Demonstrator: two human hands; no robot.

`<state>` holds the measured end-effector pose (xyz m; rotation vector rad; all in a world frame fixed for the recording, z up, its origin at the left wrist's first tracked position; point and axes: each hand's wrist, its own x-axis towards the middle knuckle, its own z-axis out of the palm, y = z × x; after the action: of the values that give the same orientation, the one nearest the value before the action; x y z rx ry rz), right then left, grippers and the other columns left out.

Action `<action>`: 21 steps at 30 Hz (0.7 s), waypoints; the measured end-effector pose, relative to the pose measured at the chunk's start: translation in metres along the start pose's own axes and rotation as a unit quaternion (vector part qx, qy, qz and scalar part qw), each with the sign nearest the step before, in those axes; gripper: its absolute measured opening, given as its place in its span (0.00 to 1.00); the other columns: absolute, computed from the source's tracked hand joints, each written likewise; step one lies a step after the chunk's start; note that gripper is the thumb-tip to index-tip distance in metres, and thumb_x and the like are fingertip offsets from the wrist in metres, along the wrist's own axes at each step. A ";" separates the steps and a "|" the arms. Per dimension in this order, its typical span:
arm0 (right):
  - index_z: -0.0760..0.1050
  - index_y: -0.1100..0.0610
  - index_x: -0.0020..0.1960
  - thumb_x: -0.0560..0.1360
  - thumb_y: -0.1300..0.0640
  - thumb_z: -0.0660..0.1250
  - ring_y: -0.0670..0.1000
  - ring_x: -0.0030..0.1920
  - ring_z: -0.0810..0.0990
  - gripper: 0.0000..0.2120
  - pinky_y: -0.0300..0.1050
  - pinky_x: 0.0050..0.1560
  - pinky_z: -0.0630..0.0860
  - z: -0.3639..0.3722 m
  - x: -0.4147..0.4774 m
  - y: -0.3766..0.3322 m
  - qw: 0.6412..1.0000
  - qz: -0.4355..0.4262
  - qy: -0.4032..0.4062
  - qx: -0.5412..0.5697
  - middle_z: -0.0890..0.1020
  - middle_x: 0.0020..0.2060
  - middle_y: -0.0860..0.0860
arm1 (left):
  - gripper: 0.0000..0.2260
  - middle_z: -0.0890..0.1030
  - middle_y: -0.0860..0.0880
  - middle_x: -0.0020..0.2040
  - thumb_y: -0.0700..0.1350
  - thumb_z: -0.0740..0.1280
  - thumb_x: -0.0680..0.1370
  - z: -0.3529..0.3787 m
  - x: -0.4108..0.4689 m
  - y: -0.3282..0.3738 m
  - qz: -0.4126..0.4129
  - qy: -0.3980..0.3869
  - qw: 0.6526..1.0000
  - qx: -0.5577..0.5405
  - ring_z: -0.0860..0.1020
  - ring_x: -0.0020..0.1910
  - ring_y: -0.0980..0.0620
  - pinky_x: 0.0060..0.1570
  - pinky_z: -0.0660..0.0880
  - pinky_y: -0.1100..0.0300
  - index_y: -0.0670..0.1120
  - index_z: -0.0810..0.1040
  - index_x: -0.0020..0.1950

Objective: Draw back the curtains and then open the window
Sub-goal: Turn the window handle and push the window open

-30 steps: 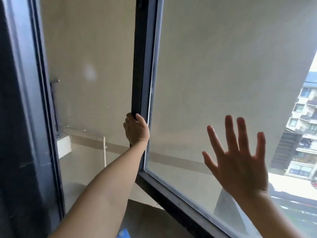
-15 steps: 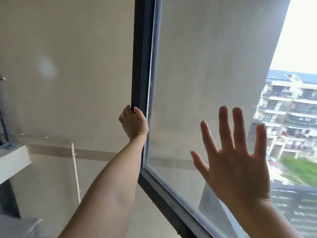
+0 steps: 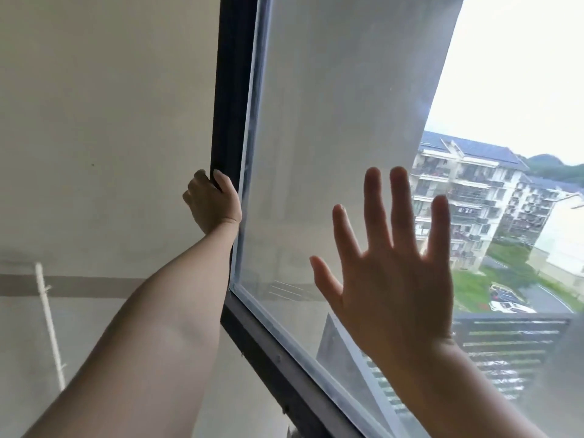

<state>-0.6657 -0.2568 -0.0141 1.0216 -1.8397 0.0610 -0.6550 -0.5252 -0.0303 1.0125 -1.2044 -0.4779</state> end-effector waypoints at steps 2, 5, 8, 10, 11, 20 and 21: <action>0.67 0.56 0.66 0.73 0.40 0.48 0.60 0.71 0.51 0.29 0.59 0.69 0.35 0.003 0.000 0.000 1.000 -0.002 0.005 -0.029 0.62 0.72 0.62 | 0.21 0.76 0.33 0.58 0.49 0.49 0.78 0.002 -0.001 0.002 -0.021 -0.013 1.000 -0.008 0.72 0.57 0.34 0.53 0.67 0.49 0.34 0.70 0.58; 0.66 0.55 0.66 0.73 0.40 0.49 0.61 0.71 0.52 0.29 0.59 0.68 0.37 0.006 -0.001 0.000 0.998 0.002 0.018 -0.056 0.63 0.71 0.62 | 0.19 0.74 0.33 0.60 0.48 0.51 0.79 0.002 -0.001 0.000 -0.043 -0.029 0.999 -0.004 0.70 0.59 0.35 0.57 0.66 0.47 0.35 0.69 0.60; 0.66 0.55 0.66 0.73 0.40 0.50 0.61 0.71 0.52 0.28 0.59 0.68 0.37 0.010 -0.001 -0.002 0.997 0.010 0.028 -0.068 0.62 0.72 0.61 | 0.20 0.74 0.33 0.61 0.49 0.51 0.80 0.001 -0.002 0.000 -0.043 -0.027 0.999 0.010 0.70 0.59 0.35 0.57 0.67 0.48 0.35 0.69 0.61; 0.66 0.55 0.66 0.74 0.40 0.49 0.61 0.71 0.52 0.27 0.60 0.68 0.38 0.012 -0.001 -0.002 0.996 0.010 0.035 -0.082 0.63 0.72 0.61 | 0.20 0.73 0.34 0.61 0.49 0.50 0.80 -0.001 -0.003 0.002 -0.034 -0.033 0.999 0.027 0.70 0.60 0.36 0.55 0.68 0.47 0.36 0.69 0.61; 0.66 0.55 0.66 0.74 0.40 0.49 0.61 0.70 0.53 0.27 0.60 0.68 0.38 0.013 -0.001 -0.003 0.995 0.008 0.037 -0.088 0.63 0.72 0.61 | 0.20 0.73 0.35 0.62 0.49 0.50 0.80 -0.002 -0.004 0.003 -0.032 -0.036 0.998 0.039 0.70 0.60 0.36 0.54 0.69 0.46 0.36 0.69 0.61; 0.69 0.54 0.63 0.70 0.40 0.56 0.60 0.70 0.59 0.27 0.59 0.69 0.44 0.013 -0.001 -0.004 0.993 0.012 0.076 -0.087 0.69 0.69 0.58 | 0.20 0.67 0.40 0.70 0.47 0.53 0.79 -0.033 -0.018 0.020 -0.030 -0.114 0.992 0.035 0.68 0.65 0.38 0.60 0.67 0.46 0.41 0.64 0.69; 0.69 0.54 0.63 0.70 0.40 0.56 0.60 0.70 0.58 0.27 0.59 0.68 0.42 0.014 -0.001 -0.004 0.993 0.011 0.079 -0.082 0.69 0.69 0.58 | 0.20 0.67 0.40 0.71 0.47 0.53 0.79 -0.036 -0.020 0.023 -0.020 -0.122 0.992 0.038 0.68 0.66 0.38 0.60 0.67 0.46 0.41 0.63 0.69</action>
<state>-0.6730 -0.2651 -0.0232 0.8564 -1.6830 0.0035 -0.6326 -0.4843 -0.0224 1.0662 -1.4300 -0.6044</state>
